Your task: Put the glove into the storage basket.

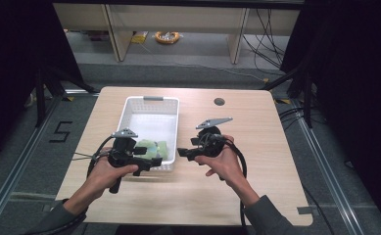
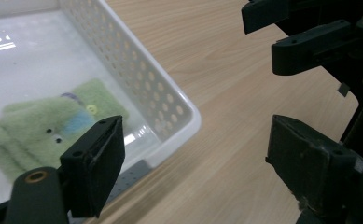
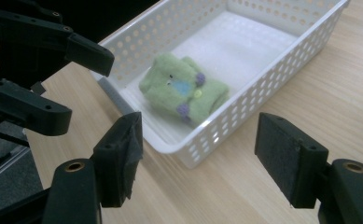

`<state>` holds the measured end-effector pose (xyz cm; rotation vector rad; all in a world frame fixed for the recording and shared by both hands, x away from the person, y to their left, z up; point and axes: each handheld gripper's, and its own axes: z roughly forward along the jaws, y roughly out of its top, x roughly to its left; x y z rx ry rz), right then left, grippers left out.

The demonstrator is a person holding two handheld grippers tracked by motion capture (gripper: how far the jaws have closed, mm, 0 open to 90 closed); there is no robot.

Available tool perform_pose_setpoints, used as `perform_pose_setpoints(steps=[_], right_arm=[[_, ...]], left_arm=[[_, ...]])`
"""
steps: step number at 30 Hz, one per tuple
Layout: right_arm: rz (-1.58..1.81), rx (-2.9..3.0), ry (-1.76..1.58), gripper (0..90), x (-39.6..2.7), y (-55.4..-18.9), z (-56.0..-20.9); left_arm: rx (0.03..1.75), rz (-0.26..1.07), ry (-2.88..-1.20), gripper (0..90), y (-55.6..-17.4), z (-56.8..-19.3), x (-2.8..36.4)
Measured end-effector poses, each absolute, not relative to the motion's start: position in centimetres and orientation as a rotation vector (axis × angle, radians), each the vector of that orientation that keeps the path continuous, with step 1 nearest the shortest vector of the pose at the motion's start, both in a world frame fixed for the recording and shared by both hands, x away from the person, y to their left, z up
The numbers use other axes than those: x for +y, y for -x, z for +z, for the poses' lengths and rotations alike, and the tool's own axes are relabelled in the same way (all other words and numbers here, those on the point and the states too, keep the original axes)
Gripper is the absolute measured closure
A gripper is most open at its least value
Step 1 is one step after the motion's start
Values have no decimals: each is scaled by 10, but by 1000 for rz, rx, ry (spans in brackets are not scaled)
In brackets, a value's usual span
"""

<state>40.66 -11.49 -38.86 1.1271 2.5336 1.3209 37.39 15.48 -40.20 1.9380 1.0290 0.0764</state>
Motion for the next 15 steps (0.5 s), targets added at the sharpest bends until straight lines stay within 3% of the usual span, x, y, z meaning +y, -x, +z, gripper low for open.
perform_pose_setpoints(steps=[15], right_arm=[[1372,2488,-1098,323,-145,-382,-398]], left_arm=[[909,65,-1933,186,-348,-410,124]])
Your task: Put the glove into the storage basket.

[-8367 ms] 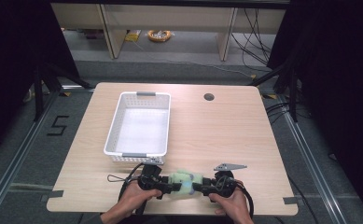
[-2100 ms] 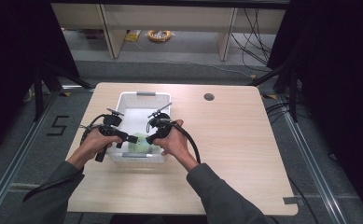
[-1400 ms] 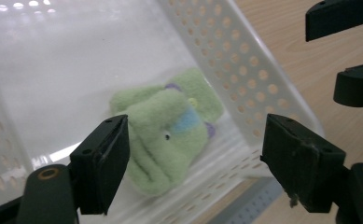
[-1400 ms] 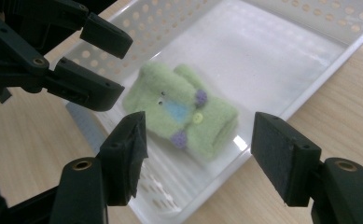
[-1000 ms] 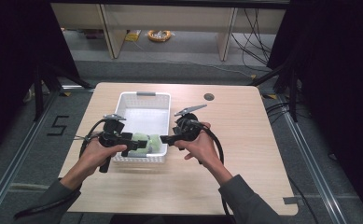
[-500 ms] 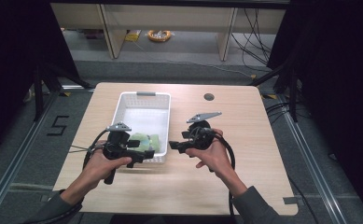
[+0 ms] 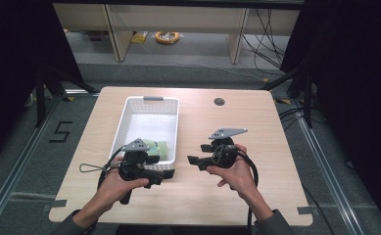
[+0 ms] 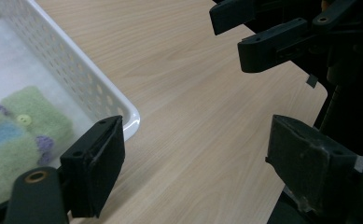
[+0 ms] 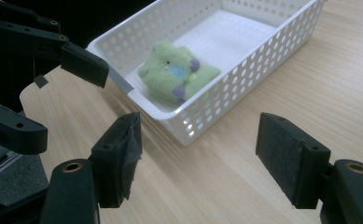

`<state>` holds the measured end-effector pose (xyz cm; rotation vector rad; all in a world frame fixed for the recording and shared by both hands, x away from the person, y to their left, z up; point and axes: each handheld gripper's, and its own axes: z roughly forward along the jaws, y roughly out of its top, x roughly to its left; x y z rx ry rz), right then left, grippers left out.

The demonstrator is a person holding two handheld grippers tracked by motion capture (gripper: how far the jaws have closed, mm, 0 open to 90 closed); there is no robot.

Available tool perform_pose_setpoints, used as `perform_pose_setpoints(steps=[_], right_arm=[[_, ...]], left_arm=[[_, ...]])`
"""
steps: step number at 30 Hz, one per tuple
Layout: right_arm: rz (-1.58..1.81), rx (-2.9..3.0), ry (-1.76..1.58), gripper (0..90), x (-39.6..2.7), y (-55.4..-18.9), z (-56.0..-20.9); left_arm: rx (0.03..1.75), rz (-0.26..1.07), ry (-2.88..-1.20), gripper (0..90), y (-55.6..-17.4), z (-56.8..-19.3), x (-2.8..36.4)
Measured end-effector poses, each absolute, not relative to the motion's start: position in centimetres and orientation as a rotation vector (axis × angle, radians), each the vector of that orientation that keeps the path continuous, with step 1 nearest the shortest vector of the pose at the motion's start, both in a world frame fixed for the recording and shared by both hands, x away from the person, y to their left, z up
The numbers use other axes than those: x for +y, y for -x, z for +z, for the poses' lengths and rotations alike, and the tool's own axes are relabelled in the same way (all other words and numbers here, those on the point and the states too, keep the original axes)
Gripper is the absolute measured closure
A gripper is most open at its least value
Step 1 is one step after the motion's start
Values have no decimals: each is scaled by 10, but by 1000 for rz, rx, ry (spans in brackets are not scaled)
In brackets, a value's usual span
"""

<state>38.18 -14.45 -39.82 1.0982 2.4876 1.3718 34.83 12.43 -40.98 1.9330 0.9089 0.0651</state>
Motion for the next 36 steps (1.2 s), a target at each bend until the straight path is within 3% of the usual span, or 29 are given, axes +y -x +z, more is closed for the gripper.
perform_pose_setpoints(steps=[36], right_arm=[[1403,2452,-1088,284,-178,-342,-440]], left_arm=[[847,93,-1974,186,-320,-448,118]])
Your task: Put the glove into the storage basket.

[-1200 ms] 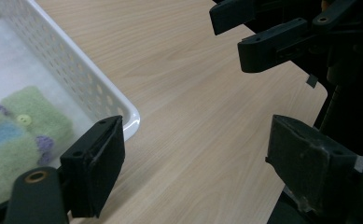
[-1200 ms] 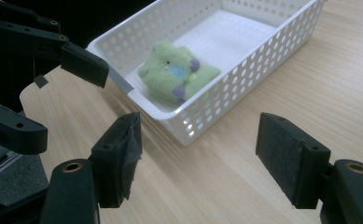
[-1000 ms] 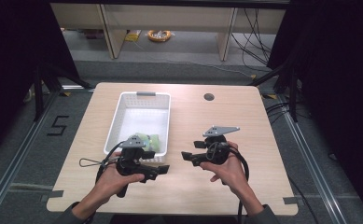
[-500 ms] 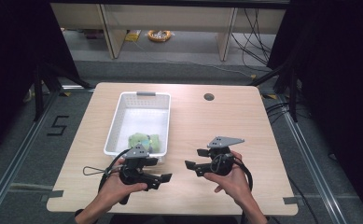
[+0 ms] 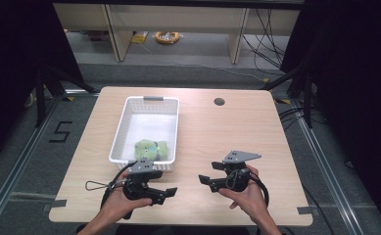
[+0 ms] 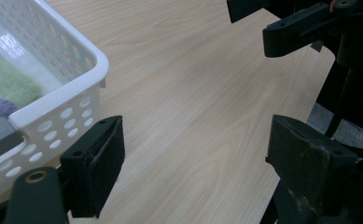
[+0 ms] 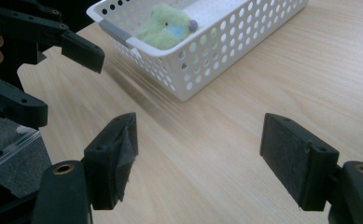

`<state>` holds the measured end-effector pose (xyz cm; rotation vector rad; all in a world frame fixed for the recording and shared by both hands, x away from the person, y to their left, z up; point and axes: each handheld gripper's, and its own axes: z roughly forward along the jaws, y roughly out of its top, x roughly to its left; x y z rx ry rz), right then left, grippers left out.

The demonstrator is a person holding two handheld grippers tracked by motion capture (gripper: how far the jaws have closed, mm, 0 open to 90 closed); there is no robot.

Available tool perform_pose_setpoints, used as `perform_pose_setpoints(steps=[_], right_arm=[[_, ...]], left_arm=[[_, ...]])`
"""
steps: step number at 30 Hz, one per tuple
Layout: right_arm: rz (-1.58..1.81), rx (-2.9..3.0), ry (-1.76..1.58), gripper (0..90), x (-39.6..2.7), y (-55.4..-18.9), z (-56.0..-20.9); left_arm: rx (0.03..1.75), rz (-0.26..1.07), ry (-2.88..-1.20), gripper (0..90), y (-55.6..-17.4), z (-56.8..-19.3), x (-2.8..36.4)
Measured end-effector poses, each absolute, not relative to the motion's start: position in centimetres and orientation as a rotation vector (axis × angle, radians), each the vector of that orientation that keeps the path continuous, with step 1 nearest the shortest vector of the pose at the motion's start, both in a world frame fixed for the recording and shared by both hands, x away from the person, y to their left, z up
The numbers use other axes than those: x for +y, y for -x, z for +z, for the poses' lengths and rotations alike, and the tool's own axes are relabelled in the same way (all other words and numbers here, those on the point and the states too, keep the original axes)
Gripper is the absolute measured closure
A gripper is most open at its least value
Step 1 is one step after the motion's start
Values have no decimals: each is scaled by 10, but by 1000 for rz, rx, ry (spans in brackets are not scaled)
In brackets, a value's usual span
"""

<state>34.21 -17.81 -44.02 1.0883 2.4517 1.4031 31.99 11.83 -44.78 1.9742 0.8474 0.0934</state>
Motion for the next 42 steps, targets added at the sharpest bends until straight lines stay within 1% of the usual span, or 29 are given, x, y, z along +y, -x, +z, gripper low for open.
perform_pose_setpoints(steps=[3,4,8,13,16,17,22,23,25,27,29,30,32,41,42], right_arm=[[1395,2459,-1147,278,-181,-337,-445],[1408,2456,-1100,277,-183,-338,-448],[1394,2471,-1112,276,-187,-335,-454],[1401,2467,-1154,274,-189,-331,-457],[1404,2468,-1161,270,-192,-329,-460],[1395,2459,-1120,270,-194,-329,-461],[1400,2455,-1177,266,-196,-325,-464],[1399,2459,-1140,264,-199,-325,-466],[1400,2457,-1176,262,-198,-323,-466],[1405,2453,-1152,261,-200,-322,-467],[1406,2456,-1136,259,-202,-322,-469],[1403,2459,-1200,259,-201,-318,-467],[1403,2455,-1142,259,-203,-320,-469],[1393,2454,-1156,253,-207,-311,-471],[1405,2453,-1144,249,-208,-311,-472]], left_arm=[[868,102,-1971,186,-317,-452,118],[863,103,-1973,186,-317,-453,119],[863,109,-1988,186,-314,-460,118],[878,84,-1989,186,-311,-468,116],[854,68,-1998,179,-311,-471,119],[857,73,-1988,176,-311,-472,119],[860,79,-1985,163,-310,-475,123],[864,88,-1984,160,-309,-477,125],[879,73,-1980,159,-308,-478,125],[854,86,-1989,160,-308,-481,127],[861,95,-1994,159,-307,-482,127],[859,92,-2000,159,-307,-482,128],[857,95,-2005,159,-307,-483,129],[849,117,-2013,159,-302,-486,130],[833,130,-2050,159,-303,-485,133]])
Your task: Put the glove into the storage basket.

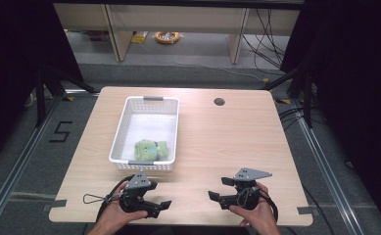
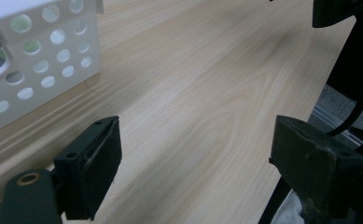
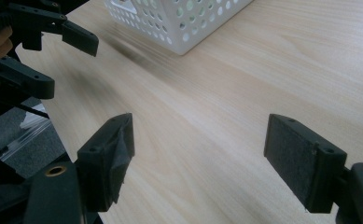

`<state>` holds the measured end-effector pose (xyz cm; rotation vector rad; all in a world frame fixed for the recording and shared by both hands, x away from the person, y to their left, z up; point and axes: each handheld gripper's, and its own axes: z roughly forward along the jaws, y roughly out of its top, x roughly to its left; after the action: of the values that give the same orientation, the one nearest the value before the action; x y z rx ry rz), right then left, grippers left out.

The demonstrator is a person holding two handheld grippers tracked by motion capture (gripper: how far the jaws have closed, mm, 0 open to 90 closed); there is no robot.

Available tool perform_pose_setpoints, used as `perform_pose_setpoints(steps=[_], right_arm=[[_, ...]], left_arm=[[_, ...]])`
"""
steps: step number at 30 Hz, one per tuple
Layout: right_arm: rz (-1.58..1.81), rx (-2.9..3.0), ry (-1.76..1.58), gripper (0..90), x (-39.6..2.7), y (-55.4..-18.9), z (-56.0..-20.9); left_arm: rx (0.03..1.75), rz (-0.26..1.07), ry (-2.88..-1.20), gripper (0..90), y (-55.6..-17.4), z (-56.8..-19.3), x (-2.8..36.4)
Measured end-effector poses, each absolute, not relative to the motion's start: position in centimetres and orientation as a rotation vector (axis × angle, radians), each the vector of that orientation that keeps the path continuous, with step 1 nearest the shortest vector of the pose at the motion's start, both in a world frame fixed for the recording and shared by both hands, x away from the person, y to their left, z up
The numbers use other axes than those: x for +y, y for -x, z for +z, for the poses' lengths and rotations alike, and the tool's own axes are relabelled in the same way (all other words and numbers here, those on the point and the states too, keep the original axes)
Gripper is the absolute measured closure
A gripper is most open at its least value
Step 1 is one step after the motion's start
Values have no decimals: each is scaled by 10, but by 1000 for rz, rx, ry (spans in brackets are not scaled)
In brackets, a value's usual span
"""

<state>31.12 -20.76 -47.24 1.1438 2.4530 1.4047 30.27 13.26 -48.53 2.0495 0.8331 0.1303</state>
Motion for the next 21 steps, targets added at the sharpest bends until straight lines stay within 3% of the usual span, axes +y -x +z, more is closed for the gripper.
perform_pose_setpoints(steps=[21], right_arm=[[1343,2531,-1146,160,-210,-291,-488]], left_arm=[[832,98,-2111,160,-286,-499,125]])
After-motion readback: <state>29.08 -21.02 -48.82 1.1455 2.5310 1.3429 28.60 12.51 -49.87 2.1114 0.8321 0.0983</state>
